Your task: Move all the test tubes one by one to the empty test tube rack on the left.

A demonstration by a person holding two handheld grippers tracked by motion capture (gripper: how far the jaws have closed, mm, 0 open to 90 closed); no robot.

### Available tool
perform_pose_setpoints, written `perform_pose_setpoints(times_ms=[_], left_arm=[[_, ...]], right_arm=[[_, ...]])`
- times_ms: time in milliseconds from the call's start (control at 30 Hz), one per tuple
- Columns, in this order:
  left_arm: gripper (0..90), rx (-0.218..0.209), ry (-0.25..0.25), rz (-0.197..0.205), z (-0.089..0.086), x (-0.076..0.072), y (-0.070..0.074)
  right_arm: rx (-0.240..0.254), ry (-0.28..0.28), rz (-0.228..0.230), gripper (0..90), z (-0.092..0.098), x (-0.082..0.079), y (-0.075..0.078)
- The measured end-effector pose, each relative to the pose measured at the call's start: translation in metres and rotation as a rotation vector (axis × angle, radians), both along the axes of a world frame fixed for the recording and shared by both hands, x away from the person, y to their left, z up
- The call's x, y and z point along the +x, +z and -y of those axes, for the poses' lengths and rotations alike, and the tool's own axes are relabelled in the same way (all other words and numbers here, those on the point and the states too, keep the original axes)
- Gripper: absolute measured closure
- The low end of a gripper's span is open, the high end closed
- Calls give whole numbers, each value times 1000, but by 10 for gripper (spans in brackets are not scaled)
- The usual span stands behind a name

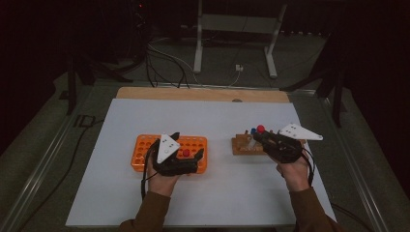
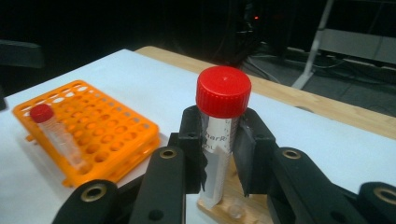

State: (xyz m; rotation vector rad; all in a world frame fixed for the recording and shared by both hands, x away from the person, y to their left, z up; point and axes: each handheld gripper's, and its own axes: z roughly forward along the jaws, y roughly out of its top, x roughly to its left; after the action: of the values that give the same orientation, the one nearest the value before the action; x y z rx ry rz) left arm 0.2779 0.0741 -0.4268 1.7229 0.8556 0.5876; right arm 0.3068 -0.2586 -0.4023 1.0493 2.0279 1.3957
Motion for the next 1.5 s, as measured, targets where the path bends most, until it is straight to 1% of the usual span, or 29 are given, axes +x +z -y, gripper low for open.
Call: perform_pose_setpoints(times_ms=[133, 267, 400, 467, 567, 633, 700, 767, 833, 867, 933, 1033, 1133, 1333, 1433, 1467, 1500], left_arm=[[111, 16, -48, 8, 19, 0, 1], [139, 22, -91, 6, 36, 0, 0], [152, 38, -120, 1, 51, 1, -1], [164, 49, -129, -7, 58, 1, -2], [175, 59, -142, -18, 67, 3, -4], [208, 65, -150, -24, 72, 4, -5], [231, 72, -156, -26, 77, 5, -7], [275, 71, -172, -31, 80, 6, -8], [366, 69, -194, -41, 83, 7, -10], [408, 74, -208, -45, 85, 8, -11], [483, 72, -225, -45, 87, 8, -12], [581, 72, -238, -51, 90, 9, -14], [650, 74, -243, -58, 91, 10, -15], [737, 83, -257, -63, 91, 11, -16], [750, 86, -260, -60, 91, 10, -15], [751, 86, -257, -59, 91, 10, -15], [751, 89, -256, -59, 90, 10, -15]], right_arm=[[1, 25, -8, 744, -7, -2, 0], [-4, 48, -11, 744, -14, -4, -1], [2, 73, -21, 744, -19, -6, -1], [0, 85, -22, 744, -22, -7, -1], [4, 100, -35, 743, -27, -8, -3], [2, 109, -39, 743, -29, -9, -4], [10, 120, -49, 743, -32, -10, -5], [10, 130, -53, 743, -35, -11, -6], [13, 143, -58, 743, -37, -11, -7], [12, 149, -60, 743, -38, -12, -7], [14, 155, -65, 743, -40, -12, -8], [24, 169, -74, 743, -42, -12, -9], [26, 178, -78, 743, -43, -13, -9], [28, 196, -88, 744, -46, -14, -10], [27, 198, -90, 741, -46, -14, -11], [34, 201, -91, 716, -45, -14, -10], [44, 209, -85, 669, -44, -14, -10]])
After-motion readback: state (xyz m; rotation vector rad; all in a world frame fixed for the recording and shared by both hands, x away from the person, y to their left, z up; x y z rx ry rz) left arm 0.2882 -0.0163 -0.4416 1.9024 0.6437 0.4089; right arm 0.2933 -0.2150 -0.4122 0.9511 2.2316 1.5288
